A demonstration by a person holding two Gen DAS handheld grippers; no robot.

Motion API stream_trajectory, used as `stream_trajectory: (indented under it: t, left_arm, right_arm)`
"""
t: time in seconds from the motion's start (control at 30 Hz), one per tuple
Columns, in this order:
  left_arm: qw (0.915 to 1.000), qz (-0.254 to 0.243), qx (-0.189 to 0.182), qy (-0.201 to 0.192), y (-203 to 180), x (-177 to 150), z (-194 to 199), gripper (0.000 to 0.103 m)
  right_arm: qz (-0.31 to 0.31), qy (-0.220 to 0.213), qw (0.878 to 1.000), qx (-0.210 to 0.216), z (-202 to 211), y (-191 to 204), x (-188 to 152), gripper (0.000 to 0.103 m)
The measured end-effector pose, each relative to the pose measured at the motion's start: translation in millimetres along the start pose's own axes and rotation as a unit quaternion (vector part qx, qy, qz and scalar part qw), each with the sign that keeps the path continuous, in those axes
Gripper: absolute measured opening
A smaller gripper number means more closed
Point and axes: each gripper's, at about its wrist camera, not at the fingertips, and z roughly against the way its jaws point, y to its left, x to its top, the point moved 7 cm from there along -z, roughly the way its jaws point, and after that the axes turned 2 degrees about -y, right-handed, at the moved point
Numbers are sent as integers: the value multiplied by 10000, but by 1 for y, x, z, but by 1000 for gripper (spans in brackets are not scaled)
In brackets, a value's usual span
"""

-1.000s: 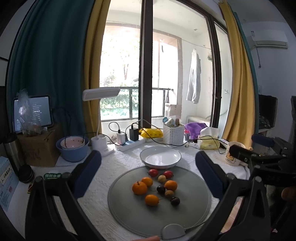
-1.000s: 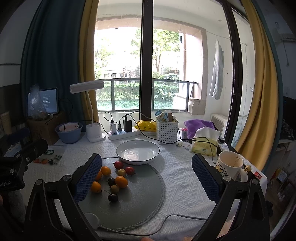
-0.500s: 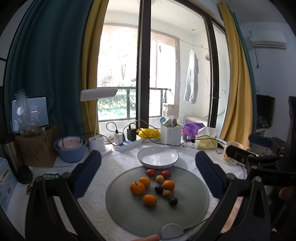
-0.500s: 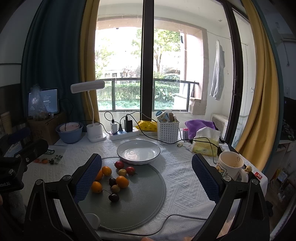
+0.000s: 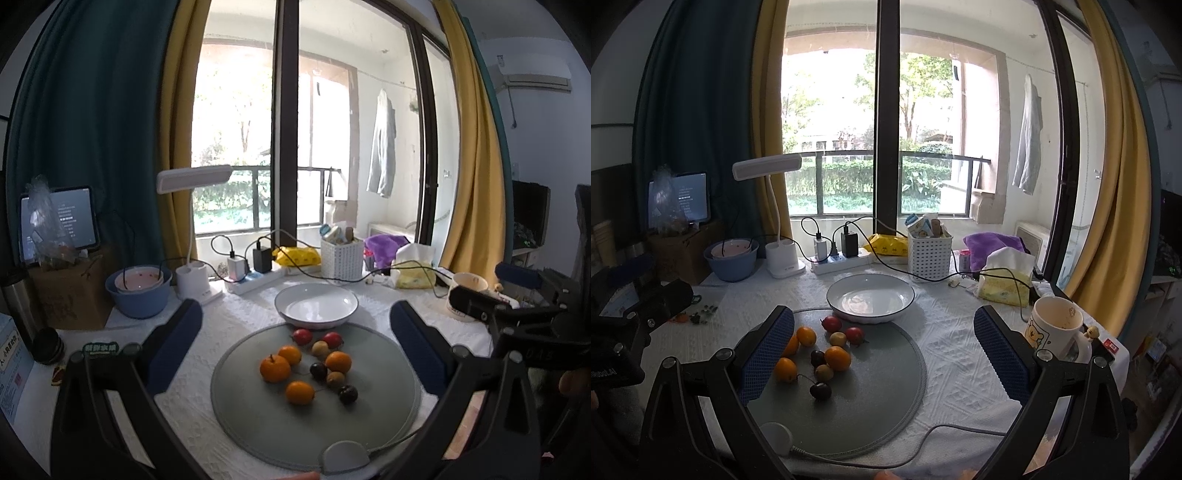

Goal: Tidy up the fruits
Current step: 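Lower the right gripper onto the dark plum and close it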

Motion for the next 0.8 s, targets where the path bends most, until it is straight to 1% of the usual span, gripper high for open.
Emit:
stream_trajectory:
  t: [0.13, 0.23, 0.43, 0.67, 0.8]
  left_arm:
    - [9998, -27, 22, 193, 2, -10, -10, 102]
    - [9991, -71, 10, 417, 2, -22, -21, 102]
    - [9940, -13, -91, 1090, 6, -56, -54, 102]
    - [9854, 191, -162, 1686, 16, -92, -88, 101]
    - [9808, 197, -149, 1932, 20, -105, -99, 96]
  right_arm:
    - [-21, 127, 9999, -6, -8, -2, -7, 100]
    - [-65, 265, 9996, -20, -19, -6, -16, 100]
    - [-75, 722, 9973, 68, -49, -8, -41, 100]
    - [-158, 1240, 9920, 204, -85, -7, -73, 84]
    - [-198, 1583, 9860, 488, -101, 6, -93, 79]
